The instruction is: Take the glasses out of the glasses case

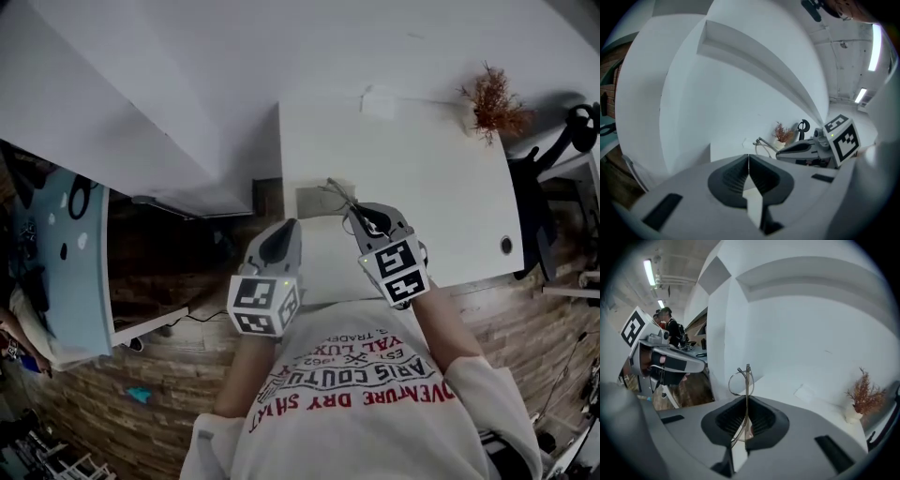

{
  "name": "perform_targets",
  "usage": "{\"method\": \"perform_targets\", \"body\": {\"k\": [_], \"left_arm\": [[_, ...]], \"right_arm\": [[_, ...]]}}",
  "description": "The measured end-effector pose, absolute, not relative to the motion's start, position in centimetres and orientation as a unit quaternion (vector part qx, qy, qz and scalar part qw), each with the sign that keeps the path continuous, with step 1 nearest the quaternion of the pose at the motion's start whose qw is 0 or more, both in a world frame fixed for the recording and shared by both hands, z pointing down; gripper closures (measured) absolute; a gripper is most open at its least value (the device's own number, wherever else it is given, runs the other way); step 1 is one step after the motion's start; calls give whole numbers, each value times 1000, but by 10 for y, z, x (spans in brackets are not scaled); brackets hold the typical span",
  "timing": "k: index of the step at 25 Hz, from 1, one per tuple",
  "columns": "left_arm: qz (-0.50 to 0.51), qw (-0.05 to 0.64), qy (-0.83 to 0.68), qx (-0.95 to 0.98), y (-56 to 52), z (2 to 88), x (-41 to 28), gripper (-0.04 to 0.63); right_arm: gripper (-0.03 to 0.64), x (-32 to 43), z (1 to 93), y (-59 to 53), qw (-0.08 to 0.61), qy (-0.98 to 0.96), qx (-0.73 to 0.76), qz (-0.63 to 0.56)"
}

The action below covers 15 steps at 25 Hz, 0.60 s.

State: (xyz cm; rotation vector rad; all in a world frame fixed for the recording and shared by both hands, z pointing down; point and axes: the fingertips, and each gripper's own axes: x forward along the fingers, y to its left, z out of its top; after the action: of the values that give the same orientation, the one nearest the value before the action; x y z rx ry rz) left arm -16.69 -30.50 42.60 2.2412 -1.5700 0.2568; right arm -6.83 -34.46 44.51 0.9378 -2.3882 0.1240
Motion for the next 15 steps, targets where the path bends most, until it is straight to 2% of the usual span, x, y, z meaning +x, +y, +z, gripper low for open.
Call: {"method": "perform_targets", "body": {"k": [6,15], "left_arm": [[84,163,-556,811,-306,405,-155,588],[73,139,-564,811,-313,392,-150,588]], "right_arm": [[591,-51,420,-341,214,-883,412,74],[591,-37,402,-346,155,-876,450,81]]}}
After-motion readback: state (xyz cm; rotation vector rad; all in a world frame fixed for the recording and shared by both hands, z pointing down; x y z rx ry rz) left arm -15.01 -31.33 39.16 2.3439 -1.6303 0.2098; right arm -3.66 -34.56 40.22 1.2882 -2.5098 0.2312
